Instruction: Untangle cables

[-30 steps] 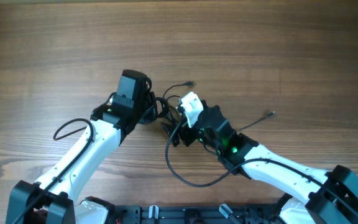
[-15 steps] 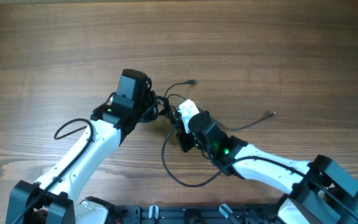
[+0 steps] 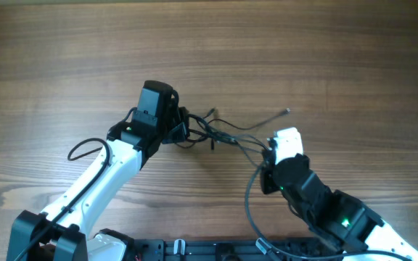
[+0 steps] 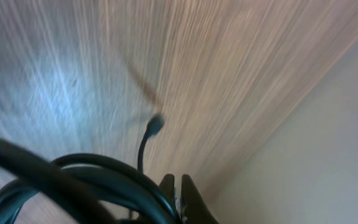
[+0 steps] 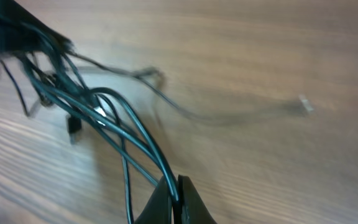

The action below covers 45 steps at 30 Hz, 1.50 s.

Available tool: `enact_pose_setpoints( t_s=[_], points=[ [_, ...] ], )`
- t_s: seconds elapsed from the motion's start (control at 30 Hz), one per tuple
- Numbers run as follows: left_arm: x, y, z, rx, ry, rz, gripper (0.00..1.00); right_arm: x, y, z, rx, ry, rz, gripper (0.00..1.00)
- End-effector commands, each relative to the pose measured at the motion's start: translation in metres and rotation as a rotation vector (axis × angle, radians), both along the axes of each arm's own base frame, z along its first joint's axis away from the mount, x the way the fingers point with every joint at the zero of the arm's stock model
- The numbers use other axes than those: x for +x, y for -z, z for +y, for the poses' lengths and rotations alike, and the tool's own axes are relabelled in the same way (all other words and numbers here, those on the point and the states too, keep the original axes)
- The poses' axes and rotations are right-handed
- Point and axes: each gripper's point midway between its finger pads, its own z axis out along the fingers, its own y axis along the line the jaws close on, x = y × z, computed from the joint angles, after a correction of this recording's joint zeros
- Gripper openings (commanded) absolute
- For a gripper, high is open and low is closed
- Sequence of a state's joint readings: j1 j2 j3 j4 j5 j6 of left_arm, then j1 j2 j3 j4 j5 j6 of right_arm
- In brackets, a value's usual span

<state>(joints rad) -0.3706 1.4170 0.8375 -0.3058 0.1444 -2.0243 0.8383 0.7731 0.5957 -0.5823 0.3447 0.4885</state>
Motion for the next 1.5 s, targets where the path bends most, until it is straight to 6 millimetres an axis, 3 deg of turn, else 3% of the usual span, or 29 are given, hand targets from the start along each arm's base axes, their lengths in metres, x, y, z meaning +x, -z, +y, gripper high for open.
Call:
enact_pose_setpoints(
  t_s=[0.0, 0.07, 0.1, 0.13, 0.17, 0.2, 0.27, 0.3, 0.4, 0.47, 0.6, 0.73, 0.83, 0.93, 1.47],
  points=[
    [0.017, -0.005, 0.032, 0.004, -0.211, -0.009, 0.04, -0.005, 0.013, -0.057, -0.036, 0.322, 0.032, 0.04],
    [0.019, -0.005, 0.036, 0.0, -0.228, -0.008, 0.04, -0.016, 0.031, -0.068, -0.005, 0.422, 0.106, 0.11],
    [0.02, -0.005, 0.038, 0.0, -0.235, -0.007, 0.04, -0.02, 0.04, -0.071, 0.027, 0.482, 0.145, 0.48],
    [0.02, -0.005, 0.039, 0.0, -0.237, -0.007, 0.04, -0.022, 0.045, -0.07, 0.052, 0.506, 0.167, 0.65],
    [0.02, -0.005, 0.039, 0.0, -0.237, -0.007, 0.04, -0.02, 0.045, -0.064, 0.074, 0.499, 0.173, 0.76],
    [0.02, -0.005, 0.038, -0.003, -0.232, -0.005, 0.04, -0.014, 0.041, -0.05, 0.114, 0.452, 0.168, 1.0],
    [0.018, -0.005, 0.035, -0.019, -0.218, 0.002, 0.04, -0.001, 0.027, -0.011, 0.163, 0.253, 0.126, 1.0],
    [0.018, -0.005, 0.033, -0.026, -0.211, 0.005, 0.04, 0.005, 0.013, 0.017, 0.176, 0.08, 0.067, 1.0],
    [0.016, -0.005, 0.027, -0.029, -0.194, 0.007, 0.04, 0.011, -0.013, 0.084, 0.223, -0.292, -0.06, 1.0],
    [0.014, -0.005, 0.022, -0.031, -0.18, 0.008, 0.04, 0.01, -0.009, 0.111, 0.259, -0.412, -0.056, 0.99],
    [0.009, -0.005, 0.01, -0.03, -0.144, 0.008, 0.04, 0.015, 0.013, 0.154, 0.336, -0.535, -0.019, 0.85],
    [0.005, -0.005, 0.001, -0.03, -0.12, 0.009, 0.04, 0.032, 0.038, 0.171, 0.349, -0.515, 0.0, 0.85],
    [0.003, -0.005, -0.003, -0.03, -0.108, 0.01, 0.04, 0.046, 0.049, 0.172, 0.313, -0.463, 0.0, 0.85],
    [0.002, -0.005, -0.004, -0.03, -0.105, 0.01, 0.04, 0.058, 0.044, 0.168, 0.305, -0.399, -0.037, 0.85],
    [-0.008, -0.008, -0.023, -0.114, -0.025, 0.052, 0.04, 0.075, 0.049, 0.153, 0.225, -0.314, -0.095, 0.8]
  ],
)
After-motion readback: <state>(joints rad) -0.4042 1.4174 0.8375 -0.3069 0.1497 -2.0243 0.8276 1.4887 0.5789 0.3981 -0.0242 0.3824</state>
